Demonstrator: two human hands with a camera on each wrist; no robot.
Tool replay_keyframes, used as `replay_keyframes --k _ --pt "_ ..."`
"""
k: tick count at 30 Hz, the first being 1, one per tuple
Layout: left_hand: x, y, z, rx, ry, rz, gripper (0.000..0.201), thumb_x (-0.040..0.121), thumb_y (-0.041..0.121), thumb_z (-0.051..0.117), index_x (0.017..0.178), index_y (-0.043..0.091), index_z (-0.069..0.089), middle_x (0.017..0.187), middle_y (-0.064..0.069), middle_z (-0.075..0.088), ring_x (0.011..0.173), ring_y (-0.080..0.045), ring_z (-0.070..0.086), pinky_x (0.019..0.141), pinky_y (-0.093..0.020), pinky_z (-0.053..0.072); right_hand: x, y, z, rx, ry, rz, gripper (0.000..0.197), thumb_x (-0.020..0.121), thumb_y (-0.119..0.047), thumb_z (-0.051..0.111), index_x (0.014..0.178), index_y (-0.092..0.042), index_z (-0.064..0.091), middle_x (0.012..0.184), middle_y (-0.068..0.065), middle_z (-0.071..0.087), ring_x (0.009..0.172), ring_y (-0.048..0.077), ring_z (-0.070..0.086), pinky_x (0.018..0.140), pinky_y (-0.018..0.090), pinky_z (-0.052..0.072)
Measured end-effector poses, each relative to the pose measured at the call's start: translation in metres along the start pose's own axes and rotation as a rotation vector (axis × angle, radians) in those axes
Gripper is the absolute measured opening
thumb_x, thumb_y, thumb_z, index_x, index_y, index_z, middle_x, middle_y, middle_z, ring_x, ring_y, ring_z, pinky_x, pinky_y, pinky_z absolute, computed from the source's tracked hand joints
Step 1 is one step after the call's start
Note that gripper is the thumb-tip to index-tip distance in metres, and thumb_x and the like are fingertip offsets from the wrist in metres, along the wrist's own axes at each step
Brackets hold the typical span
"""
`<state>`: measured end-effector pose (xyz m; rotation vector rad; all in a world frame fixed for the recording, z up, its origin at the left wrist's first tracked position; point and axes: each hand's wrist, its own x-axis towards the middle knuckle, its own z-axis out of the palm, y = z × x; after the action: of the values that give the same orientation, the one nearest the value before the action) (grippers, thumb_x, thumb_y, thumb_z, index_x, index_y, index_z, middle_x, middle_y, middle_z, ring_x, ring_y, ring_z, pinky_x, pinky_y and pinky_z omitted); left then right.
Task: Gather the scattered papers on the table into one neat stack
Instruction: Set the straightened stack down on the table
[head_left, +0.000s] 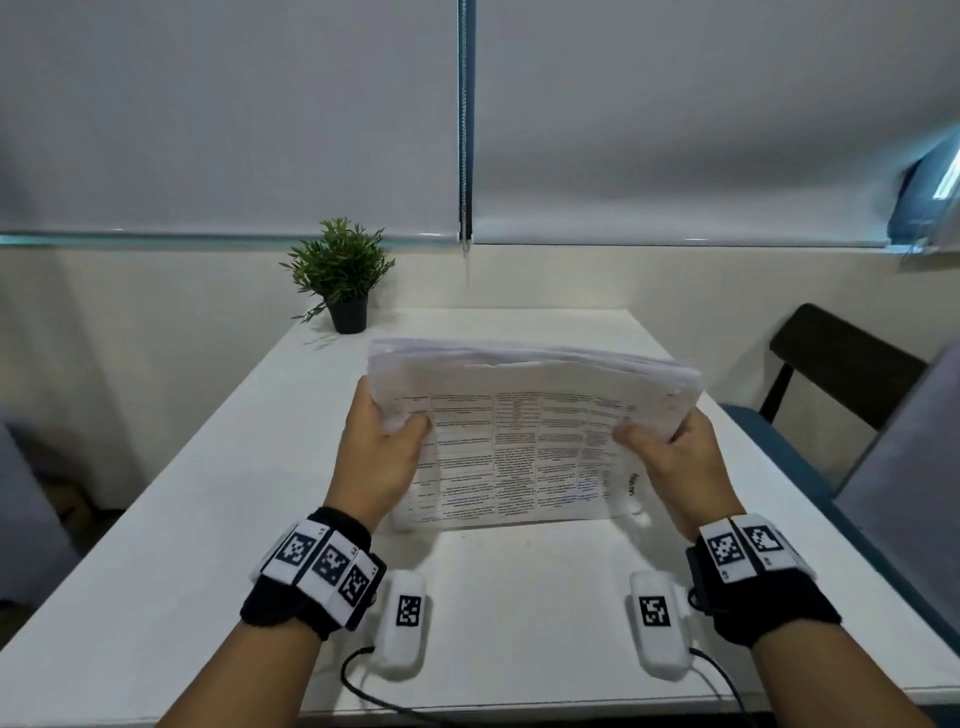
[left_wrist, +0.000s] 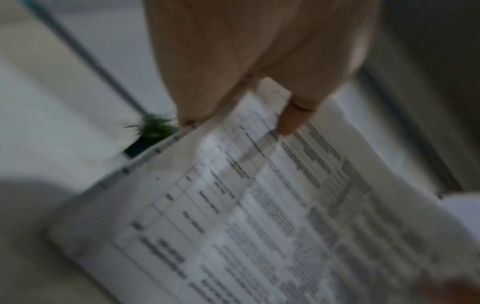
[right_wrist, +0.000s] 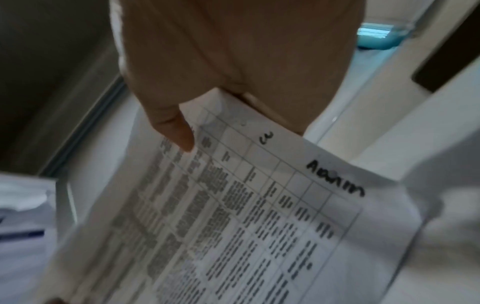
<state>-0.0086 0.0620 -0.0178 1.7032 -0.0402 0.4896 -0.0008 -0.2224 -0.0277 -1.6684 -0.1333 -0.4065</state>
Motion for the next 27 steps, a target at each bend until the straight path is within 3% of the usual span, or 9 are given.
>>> replay_keyframes --k 3,9,13,16,18,20,22,24,27 --pt "0.002 0.0 0.0 0.018 0.02 0.004 0.034 0.091 -0.002 0.058 0.119 0.017 0.057 0.11 0.003 0.07 0.103 -0.01 0.068 0.087 -0.031 0.057 0.0 -0.004 0.001 -0.011 -0.003 0.026 0.029 0.091 0.008 0.067 0.104 -0.017 0.073 0.09 -0.013 0.082 0.087 0.003 0.077 0.078 0.025 0.061" --pt "0.003 -0.007 -0.007 0.078 -0.085 -0.069 0.042 0.09 -0.001 0.059 0.126 0.02 0.056 0.117 0.003 0.072 0.109 -0.015 0.069 0.096 -0.044 0.056 0.004 -0.003 -0.004 -0.062 -0.05 0.123 0.026 0.094 0.002 0.064 0.108 -0.017 0.075 0.104 0.0 0.082 0.099 0.024 0.078 0.092 0.054 0.06" --pt "0.008 -0.003 -0.009 0.084 -0.12 -0.111 0.038 0.091 0.0 0.057 0.124 0.018 0.055 0.115 0.001 0.072 0.106 -0.016 0.07 0.096 -0.047 0.057 -0.001 -0.004 -0.006 -0.049 -0.074 0.147 0.027 0.098 -0.001 0.061 0.119 -0.014 0.072 0.11 0.001 0.081 0.102 0.022 0.078 0.095 0.055 0.059" --pt "0.012 0.002 -0.016 0.113 -0.097 -0.194 0.03 0.091 0.023 0.066 0.117 0.024 0.051 0.104 -0.006 0.075 0.094 -0.026 0.073 0.088 -0.046 0.059 -0.002 -0.013 -0.006 0.064 -0.065 0.16 0.033 0.099 0.001 0.057 0.124 -0.018 0.07 0.116 0.005 0.079 0.107 0.028 0.076 0.092 0.055 0.059" --pt "0.01 0.0 -0.019 0.176 -0.08 -0.278 0.058 0.074 0.054 0.073 0.121 0.033 0.047 0.108 -0.01 0.071 0.095 -0.031 0.071 0.086 -0.045 0.057 -0.004 -0.017 -0.003 0.237 -0.001 0.222 0.035 0.099 0.004 0.055 0.124 -0.017 0.069 0.116 0.007 0.079 0.108 0.03 0.076 0.09 0.052 0.059" --pt "0.003 -0.004 -0.018 0.116 -0.075 -0.402 0.09 0.056 0.069 0.078 0.131 0.036 0.04 0.117 -0.009 0.067 0.102 -0.028 0.068 0.094 -0.048 0.055 -0.008 -0.015 0.003 0.465 0.07 0.333 0.036 0.1 0.007 0.054 0.124 -0.015 0.069 0.115 0.009 0.079 0.106 0.03 0.076 0.087 0.049 0.059" --pt "-0.006 -0.007 -0.006 -0.13 -0.128 -0.555 0.093 0.06 0.058 0.087 0.135 0.037 0.037 0.119 -0.012 0.066 0.104 -0.031 0.069 0.096 -0.05 0.054 -0.012 -0.009 0.013 0.576 0.118 0.442 0.033 0.1 0.004 0.055 0.124 -0.015 0.069 0.118 0.011 0.078 0.105 0.028 0.076 0.087 0.045 0.061" --pt "-0.018 -0.003 0.014 -0.419 -0.23 -0.662 0.075 0.077 0.033 0.085 0.138 0.026 0.042 0.119 -0.013 0.068 0.099 -0.032 0.068 0.089 -0.046 0.056 -0.014 -0.002 0.028 0.593 0.157 0.552 0.031 0.101 0.001 0.056 0.128 -0.009 0.068 0.13 0.017 0.072 0.105 0.027 0.073 0.091 0.04 0.06" --pt "-0.032 0.004 0.049 -0.502 -0.293 -0.575 0.046 0.093 0.005 0.065 0.134 0.019 0.049 0.121 -0.01 0.071 0.101 -0.03 0.07 0.087 -0.046 0.058 -0.022 0.003 0.059 0.753 0.19 0.714 0.035 0.103 0.001 0.051 0.137 0.001 0.06 0.13 0.024 0.069 0.089 0.03 0.075 0.071 0.037 0.064"
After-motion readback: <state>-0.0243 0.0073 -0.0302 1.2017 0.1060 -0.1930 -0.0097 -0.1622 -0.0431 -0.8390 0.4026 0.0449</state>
